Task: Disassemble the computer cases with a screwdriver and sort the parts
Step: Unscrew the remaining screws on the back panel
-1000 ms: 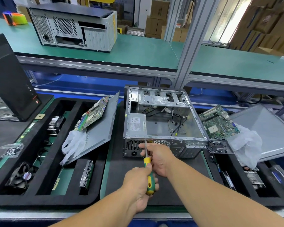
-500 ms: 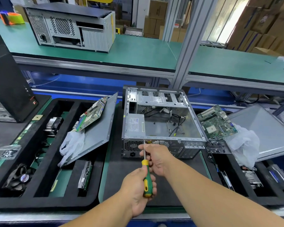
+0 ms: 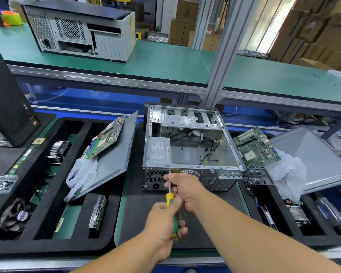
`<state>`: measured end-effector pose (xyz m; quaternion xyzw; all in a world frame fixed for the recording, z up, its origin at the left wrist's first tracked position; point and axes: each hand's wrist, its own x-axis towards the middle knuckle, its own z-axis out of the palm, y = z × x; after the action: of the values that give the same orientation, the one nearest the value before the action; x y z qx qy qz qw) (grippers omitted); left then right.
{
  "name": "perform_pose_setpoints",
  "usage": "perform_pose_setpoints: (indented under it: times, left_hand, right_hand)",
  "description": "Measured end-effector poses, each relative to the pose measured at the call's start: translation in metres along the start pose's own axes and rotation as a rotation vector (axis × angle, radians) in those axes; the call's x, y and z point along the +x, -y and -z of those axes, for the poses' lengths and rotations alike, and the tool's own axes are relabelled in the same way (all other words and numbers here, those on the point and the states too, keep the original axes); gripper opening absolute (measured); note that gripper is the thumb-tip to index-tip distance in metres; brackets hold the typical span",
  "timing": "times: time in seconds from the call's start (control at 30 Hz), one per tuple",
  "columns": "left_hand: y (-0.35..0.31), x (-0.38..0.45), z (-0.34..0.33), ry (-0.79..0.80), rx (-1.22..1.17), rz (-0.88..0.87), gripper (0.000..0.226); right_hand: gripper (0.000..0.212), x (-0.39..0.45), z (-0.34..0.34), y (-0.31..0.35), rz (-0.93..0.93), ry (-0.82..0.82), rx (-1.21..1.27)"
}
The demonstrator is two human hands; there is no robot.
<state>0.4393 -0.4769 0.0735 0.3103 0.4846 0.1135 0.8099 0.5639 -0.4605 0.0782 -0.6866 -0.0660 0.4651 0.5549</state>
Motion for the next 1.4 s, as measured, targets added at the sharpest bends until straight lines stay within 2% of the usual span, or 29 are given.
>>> perform_pose_setpoints:
  times: [0.1,0.17,0.3,0.4,0.47,0.63,0.73,0.93,1.0,1.17,1.3,1.4]
  left_hand:
    - [0.003,0.001,0.004,-0.149,0.201,-0.048,0.040]
    - [-0.001,0.000,0.005,-0.187,0.193,-0.066,0.032]
    - [-0.007,-0.009,0.002,-0.017,-0.073,0.080,0.037]
    - [-0.009,-0.011,0.005,0.069,-0.109,0.147,0.052]
    - [-0.010,-0.011,0.007,0.057,-0.074,0.134,0.055]
    - [-0.002,-0.007,0.010,-0.004,0.131,0.003,0.037]
    - [-0.003,-0.006,0.011,-0.029,0.103,0.021,0.028]
    - [-0.007,-0.014,0.010,0.091,-0.039,0.134,0.055]
    - [-0.009,-0.015,0.011,0.099,-0.062,0.141,0.056]
    - [-0.010,-0.018,0.014,0.129,-0.015,0.116,0.041]
    - [-0.012,-0.020,0.016,0.107,0.057,0.110,0.033]
    - [-0.018,-0.022,0.017,0.031,0.066,0.103,0.038]
  right_hand:
    - [0.020,0.003,-0.003,-0.002,0.015,-0.011,0.003]
    - [0.018,0.006,-0.004,-0.004,0.021,-0.021,0.017]
    - [0.009,0.013,-0.002,-0.008,0.038,-0.052,0.033]
    - [0.010,0.016,-0.001,-0.008,0.036,-0.055,0.045]
    - [0.011,0.016,-0.002,-0.007,0.031,-0.056,0.055]
    - [0.012,0.012,-0.004,-0.006,0.047,-0.056,0.070]
    - [0.013,0.010,-0.004,-0.005,0.023,-0.044,0.079]
    - [0.031,0.007,0.003,-0.004,-0.049,0.024,0.055]
    - [0.029,0.007,0.003,-0.004,-0.032,0.012,0.031]
    - [0.012,0.009,-0.003,-0.002,-0.003,-0.052,0.007]
    - [0.017,0.010,-0.005,-0.003,0.015,-0.076,0.040]
    - [0.016,0.009,-0.006,-0.003,0.006,-0.077,0.069]
